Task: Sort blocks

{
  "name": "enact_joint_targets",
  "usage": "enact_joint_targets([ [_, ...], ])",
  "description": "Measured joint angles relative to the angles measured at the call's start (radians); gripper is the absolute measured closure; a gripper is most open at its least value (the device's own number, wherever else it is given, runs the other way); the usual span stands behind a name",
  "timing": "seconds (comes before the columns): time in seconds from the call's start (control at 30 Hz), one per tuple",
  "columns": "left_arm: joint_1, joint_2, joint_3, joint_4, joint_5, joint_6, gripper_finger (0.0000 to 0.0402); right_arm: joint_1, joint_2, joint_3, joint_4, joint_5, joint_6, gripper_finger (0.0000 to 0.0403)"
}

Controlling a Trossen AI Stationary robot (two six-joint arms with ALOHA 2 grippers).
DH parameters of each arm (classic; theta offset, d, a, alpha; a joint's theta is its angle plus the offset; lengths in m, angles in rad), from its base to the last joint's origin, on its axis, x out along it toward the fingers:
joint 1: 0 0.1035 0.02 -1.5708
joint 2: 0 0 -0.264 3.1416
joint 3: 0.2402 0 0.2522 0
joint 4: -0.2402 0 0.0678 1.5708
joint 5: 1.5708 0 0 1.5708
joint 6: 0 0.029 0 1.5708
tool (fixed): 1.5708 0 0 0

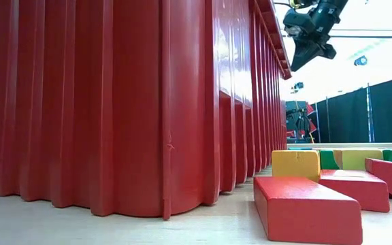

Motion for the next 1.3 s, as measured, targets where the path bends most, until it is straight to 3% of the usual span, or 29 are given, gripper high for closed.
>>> enact_joint_targets([
  [0.53, 0.0, 0.0, 0.001, -0.175, 0.055, -0.048, 0.0402, -0.001, 0.108, -0.002, 0.178, -0.047, -0.01, 0.0403],
  [0.77, -0.01, -0.006, 0.0, -0.187, 0.207, -0.078, 0.0402, 0.0, 0.184, -0.006, 0.248, -0.088, -0.037, 0.0403],
  [1.3, -0.04, -0.019, 0.0, -0.144, 0.206, -0.112, 0.0402, -0.008, 0.347, 0.038, 0.397, -0.126, -0.063, 0.0403],
])
